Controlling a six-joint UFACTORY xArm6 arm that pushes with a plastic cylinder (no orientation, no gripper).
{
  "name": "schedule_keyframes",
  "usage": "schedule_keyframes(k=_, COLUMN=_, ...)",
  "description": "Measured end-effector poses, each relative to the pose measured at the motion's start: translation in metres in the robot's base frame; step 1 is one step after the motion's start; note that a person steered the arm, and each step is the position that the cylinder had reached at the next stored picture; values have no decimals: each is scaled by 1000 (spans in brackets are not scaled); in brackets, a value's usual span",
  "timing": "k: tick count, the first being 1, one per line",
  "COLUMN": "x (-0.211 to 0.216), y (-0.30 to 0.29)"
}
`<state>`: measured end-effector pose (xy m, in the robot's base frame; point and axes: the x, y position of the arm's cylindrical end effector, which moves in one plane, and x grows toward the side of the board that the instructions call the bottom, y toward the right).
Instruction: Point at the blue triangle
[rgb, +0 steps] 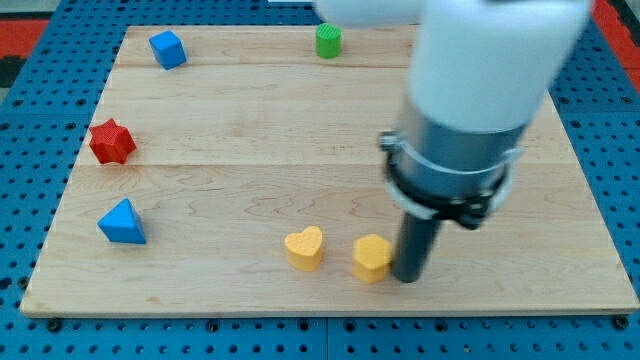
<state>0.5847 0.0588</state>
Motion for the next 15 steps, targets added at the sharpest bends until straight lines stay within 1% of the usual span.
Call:
schedule_keyframes(k=1, x=-3, y=-60)
schedule_keyframes(k=2, x=0, y=-53)
schedule_keyframes(k=4, x=-3, y=-82)
schedule_keyframes(k=5, x=32, y=-76)
schedule_keyframes(k=7, x=33, y=-134)
schedule_keyframes(k=8, x=34, y=-135)
schedule_keyframes(k=10, x=33, y=-166)
schedule_keyframes(k=13, x=32, y=-188)
schedule_keyframes(k=14, x=-6, y=-249)
schedule_keyframes(k=15, x=-29, y=-260)
